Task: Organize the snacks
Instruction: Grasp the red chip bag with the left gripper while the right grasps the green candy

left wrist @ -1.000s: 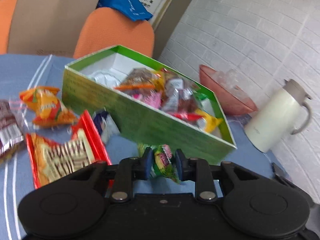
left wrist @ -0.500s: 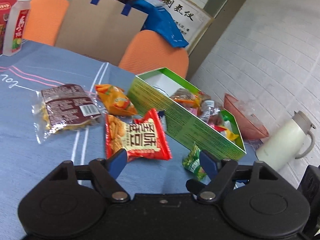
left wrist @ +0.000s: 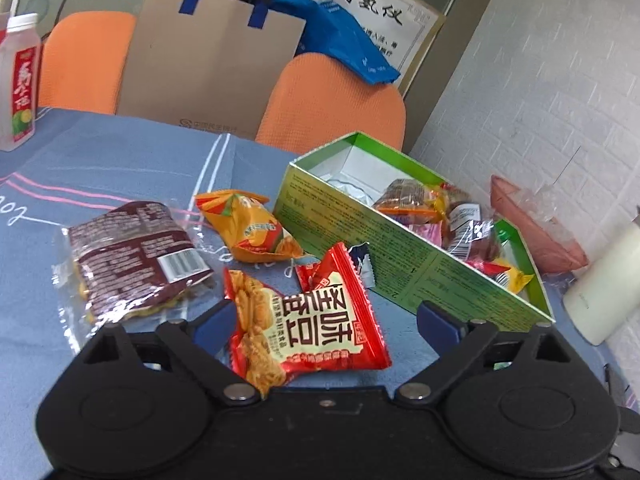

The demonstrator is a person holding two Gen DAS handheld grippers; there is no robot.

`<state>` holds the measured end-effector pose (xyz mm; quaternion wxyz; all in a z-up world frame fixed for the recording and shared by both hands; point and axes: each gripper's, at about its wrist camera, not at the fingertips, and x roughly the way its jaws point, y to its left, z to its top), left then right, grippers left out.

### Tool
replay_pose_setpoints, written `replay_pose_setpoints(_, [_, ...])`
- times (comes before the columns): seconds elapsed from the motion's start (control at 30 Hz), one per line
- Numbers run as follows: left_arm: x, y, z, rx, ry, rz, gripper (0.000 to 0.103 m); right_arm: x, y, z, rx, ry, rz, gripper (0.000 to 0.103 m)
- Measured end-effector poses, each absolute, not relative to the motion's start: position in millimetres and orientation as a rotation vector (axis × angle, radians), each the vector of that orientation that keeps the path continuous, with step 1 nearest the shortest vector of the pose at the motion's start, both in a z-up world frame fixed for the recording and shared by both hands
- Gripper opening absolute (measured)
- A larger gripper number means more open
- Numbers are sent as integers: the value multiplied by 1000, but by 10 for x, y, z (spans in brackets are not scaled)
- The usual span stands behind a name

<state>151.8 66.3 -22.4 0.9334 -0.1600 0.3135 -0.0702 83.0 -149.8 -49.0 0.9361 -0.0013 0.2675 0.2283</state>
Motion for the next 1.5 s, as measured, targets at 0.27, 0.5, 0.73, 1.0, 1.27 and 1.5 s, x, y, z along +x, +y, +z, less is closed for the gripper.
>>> replay_pose_setpoints(0.27, [1447, 697, -366, -284, 688, -172, 92, 721, -1512, -464, -8, 537, 490, 50])
replay_pose_setpoints(0.5, [769, 752, -374, -249, 681, -193, 95, 547, -1512, -476, -19, 548, 522, 54])
replay_pose_setpoints(0.73, [319, 928, -349, -380, 646, -127, 103, 394, -1452, -481, -19, 540, 537, 103])
replay_pose_setpoints(1.0, [458, 830, -264, -345, 632, -151, 103, 385, -1400, -423, -22, 519, 516, 103])
replay_pose_setpoints(1.27, [585, 765, -309, -329, 656, -130, 103, 355, -1378, -442, -19, 524, 517, 103])
replay_pose_setpoints(1.5, [593, 766, -350, -319, 667, -114, 103, 368, -1363, -463, -14, 531, 522, 103])
